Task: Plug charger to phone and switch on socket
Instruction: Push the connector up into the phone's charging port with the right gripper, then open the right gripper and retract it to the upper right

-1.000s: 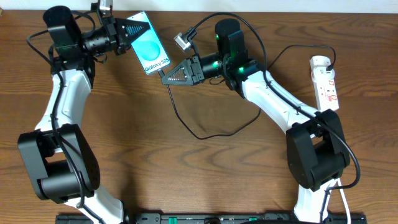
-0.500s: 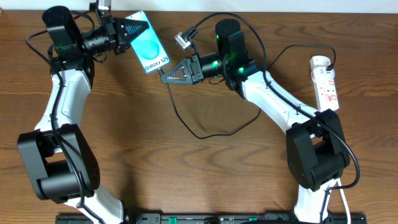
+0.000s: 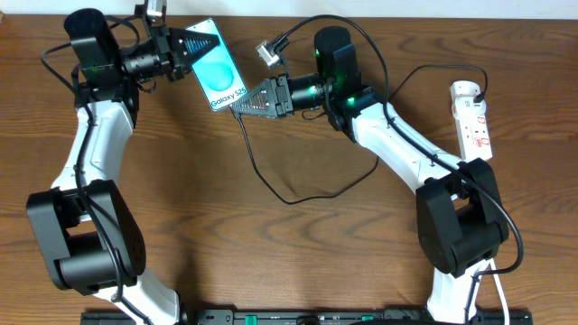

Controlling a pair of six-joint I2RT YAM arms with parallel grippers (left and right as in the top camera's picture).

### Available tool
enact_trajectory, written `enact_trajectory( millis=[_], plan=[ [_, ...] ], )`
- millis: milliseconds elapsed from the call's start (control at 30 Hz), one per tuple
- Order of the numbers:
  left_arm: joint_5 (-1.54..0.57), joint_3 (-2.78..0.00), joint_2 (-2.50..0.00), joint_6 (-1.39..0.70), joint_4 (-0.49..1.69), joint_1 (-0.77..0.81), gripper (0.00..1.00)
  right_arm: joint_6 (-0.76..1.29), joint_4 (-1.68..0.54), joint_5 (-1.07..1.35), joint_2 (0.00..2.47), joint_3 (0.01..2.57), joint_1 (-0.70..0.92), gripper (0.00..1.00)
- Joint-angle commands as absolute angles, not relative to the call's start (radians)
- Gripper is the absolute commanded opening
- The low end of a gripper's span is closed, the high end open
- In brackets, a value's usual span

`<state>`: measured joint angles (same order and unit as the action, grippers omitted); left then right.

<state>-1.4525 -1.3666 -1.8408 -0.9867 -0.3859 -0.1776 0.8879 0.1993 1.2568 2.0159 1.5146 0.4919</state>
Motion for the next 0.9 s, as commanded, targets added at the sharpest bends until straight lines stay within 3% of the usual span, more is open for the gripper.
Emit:
enact_trajectory(
  millis=[0, 133, 200, 233, 267, 867],
  plan=[
    [-1.502, -1.378, -1.835, -0.982, -0.391, -0.172, 0.07, 0.882, 0.2, 1.248, 2.015, 1.527, 0.484, 0.34],
    [-1.496, -1.378, -1.835, -0.982, -0.391, -0.172, 0.07, 0.874, 0.202, 1.269, 2.015, 1.527, 0.484, 0.5],
    [-1.496, -1.378, -1.835, -0.982, -0.391, -0.172, 0.07, 0.865, 0.202, 1.283, 2.015, 1.527, 0.483, 0.72],
    [-1.495, -1.378, -1.835, -0.982, -0.391, -0.172, 0.07, 0.855, 0.202, 1.295, 2.015, 1.527, 0.484, 0.92],
    [-1.495, -1.378, -1.835, -0.982, -0.391, -0.172, 0.08, 0.849, 0.203, 1.301, 2.015, 1.527, 0.485, 0.99],
    [-1.492, -1.378, -1.835, -0.981, -0.391, -0.173, 0.07, 0.861, 0.203, 1.391, 2.012, 1.528, 0.327, 0.99]
  ],
)
